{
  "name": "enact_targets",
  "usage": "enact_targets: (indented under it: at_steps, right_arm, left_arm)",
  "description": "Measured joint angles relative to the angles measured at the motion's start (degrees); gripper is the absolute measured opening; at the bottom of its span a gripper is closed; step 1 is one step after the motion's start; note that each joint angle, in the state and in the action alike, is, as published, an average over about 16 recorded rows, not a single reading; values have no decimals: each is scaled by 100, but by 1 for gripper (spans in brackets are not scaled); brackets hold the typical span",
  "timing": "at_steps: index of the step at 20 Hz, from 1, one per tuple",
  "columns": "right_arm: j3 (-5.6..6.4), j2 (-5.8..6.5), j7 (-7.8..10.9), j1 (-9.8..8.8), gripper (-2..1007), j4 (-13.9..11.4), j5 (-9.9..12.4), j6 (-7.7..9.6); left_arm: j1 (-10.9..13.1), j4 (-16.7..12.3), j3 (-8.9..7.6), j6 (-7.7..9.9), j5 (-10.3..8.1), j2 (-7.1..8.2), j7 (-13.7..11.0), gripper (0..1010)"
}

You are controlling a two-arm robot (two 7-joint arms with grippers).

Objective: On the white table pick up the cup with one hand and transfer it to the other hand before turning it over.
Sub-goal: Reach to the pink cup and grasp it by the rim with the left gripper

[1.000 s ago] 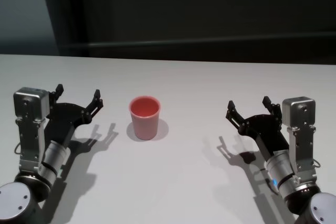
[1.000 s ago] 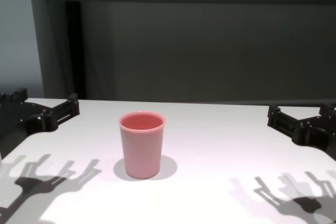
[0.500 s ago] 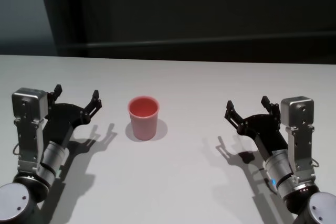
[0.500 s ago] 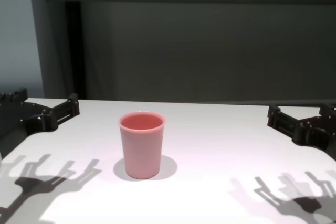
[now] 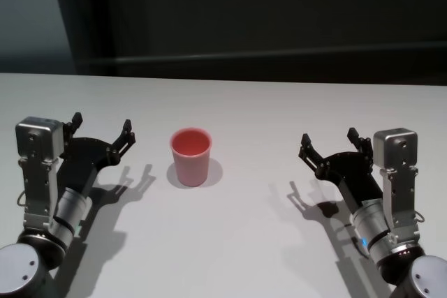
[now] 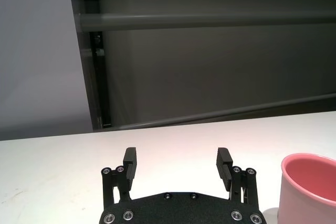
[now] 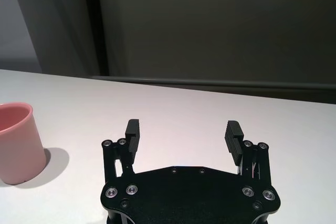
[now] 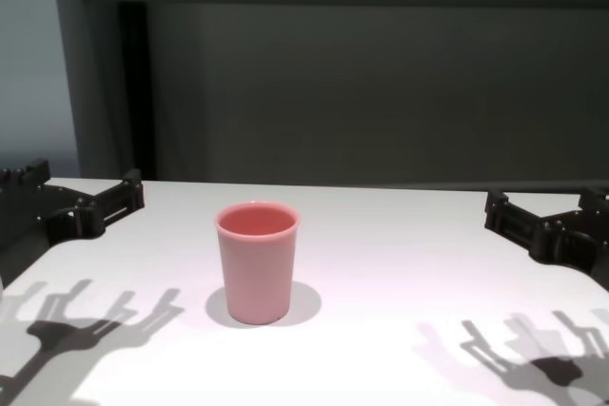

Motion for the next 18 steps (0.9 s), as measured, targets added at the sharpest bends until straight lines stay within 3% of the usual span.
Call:
enact_targets:
  at_steps: [18]
  right_arm:
    - [0, 0, 0, 0, 1002, 0, 0, 0]
  left_arm:
    - [0, 0, 0, 0, 0, 0, 0, 1003]
